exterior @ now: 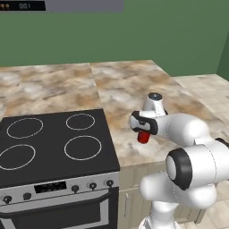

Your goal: Four empty soda cans are scattered around the kitchen. Gather all the cans and cluster them next to the stove for recycling.

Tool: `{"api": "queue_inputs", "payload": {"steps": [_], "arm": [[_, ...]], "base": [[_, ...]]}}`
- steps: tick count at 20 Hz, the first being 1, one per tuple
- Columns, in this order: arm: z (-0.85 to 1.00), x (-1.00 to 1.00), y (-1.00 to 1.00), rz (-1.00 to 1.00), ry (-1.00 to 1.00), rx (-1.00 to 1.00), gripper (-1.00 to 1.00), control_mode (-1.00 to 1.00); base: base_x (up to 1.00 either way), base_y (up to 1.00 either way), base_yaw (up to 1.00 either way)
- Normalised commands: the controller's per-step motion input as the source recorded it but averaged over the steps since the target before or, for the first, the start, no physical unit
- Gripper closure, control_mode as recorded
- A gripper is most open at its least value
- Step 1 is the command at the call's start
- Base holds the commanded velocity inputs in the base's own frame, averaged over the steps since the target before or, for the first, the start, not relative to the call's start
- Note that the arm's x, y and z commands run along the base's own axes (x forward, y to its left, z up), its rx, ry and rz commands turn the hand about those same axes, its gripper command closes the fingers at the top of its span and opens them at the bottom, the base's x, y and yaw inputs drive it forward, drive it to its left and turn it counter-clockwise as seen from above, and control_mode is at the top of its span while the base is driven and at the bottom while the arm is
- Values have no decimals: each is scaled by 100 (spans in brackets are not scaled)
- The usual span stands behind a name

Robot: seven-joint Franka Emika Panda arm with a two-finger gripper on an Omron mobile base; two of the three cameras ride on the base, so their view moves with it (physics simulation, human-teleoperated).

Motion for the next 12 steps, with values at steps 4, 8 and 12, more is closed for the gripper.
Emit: {"api": "queue_inputs", "payload": {"steps": [4, 8, 12], "arm": [[0, 67, 7, 8, 2, 0, 100, -100], [0, 98, -2, 18, 10, 3, 100, -100], [0, 92, 22, 14, 5, 0, 100, -100]], "base": [[0, 0, 0], [0, 0, 0], [0, 0, 0]]}}
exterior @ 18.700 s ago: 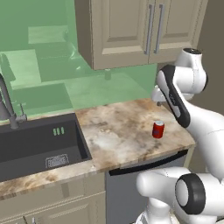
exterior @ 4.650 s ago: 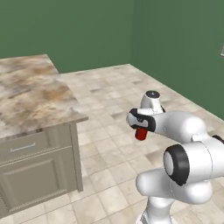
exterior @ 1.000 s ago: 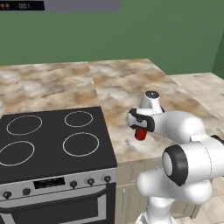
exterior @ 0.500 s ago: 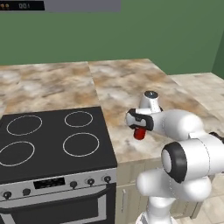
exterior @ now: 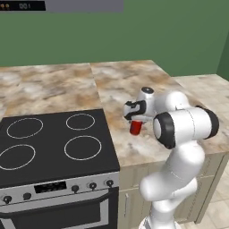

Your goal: Four empty soda cans are scattered around the kitchen. Gather all the cans and cluster them next to the stove for recycling.

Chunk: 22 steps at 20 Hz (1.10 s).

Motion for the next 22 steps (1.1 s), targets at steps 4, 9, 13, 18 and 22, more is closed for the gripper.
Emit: {"api": "queue_inputs", "payload": {"steps": [4, 9, 13, 18, 22], "arm": [[-1, 87, 35, 8, 6, -5, 100, -100], [-7, 61, 37, 1, 5, -9, 100, -100], [-26, 41, 16, 0, -3, 0, 100, -100], [-14, 32, 1, 0, -4, -1, 100, -100], [-14, 30, 16, 0, -2, 0, 100, -100]], "base": [[0, 0, 0], [0, 0, 0], [0, 0, 0], [0, 0, 0], [0, 0, 0]]}}
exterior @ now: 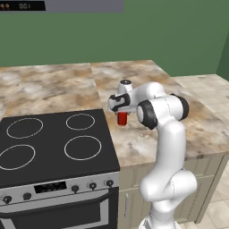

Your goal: Four empty soda cans are scattered around the kitchen. Gather all the cans and cluster them next to the stove for recycling.

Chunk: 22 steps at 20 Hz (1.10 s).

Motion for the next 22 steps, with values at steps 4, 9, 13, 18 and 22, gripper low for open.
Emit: {"api": "queue_inputs", "payload": {"steps": [4, 9, 13, 18, 22], "arm": [[-21, 20, 25, -1, -1, 1, 100, -100], [-25, 19, 26, -1, -4, 2, 100, -100], [-32, 16, 20, -2, 0, 0, 100, -100], [-45, 4, 12, -3, 0, 0, 100, -100], [-60, 4, 13, -3, 0, 1, 100, -100]], "base": [[0, 0, 0], [0, 0, 0], [0, 0, 0], [0, 0, 0], [0, 0, 0]]}}
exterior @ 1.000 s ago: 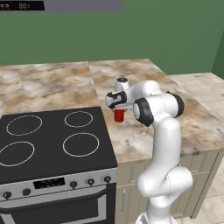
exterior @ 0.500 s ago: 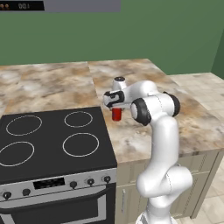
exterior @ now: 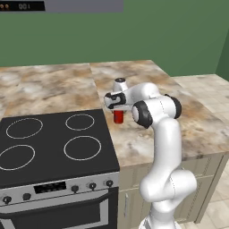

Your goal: Four empty soda cans are scattered around the kitchen. Gather all the cans and cluster them next to the stove for recycling.

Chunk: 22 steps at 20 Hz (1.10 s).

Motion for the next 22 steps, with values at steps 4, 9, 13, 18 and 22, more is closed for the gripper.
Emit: {"api": "queue_inputs", "payload": {"steps": [4, 9, 13, 18, 22], "arm": [[-55, 1, 6, -1, 0, 7, 100, -100], [-37, 0, 7, 0, 0, 11, -100, -100], [-14, 0, 6, 0, 0, 4, -100, -100], [0, -5, 10, 0, -1, 0, -100, -100], [0, -19, 17, 0, -6, 0, -100, -100]], "base": [[0, 0, 0], [0, 0, 0], [0, 0, 0], [0, 0, 0], [0, 0, 0]]}}
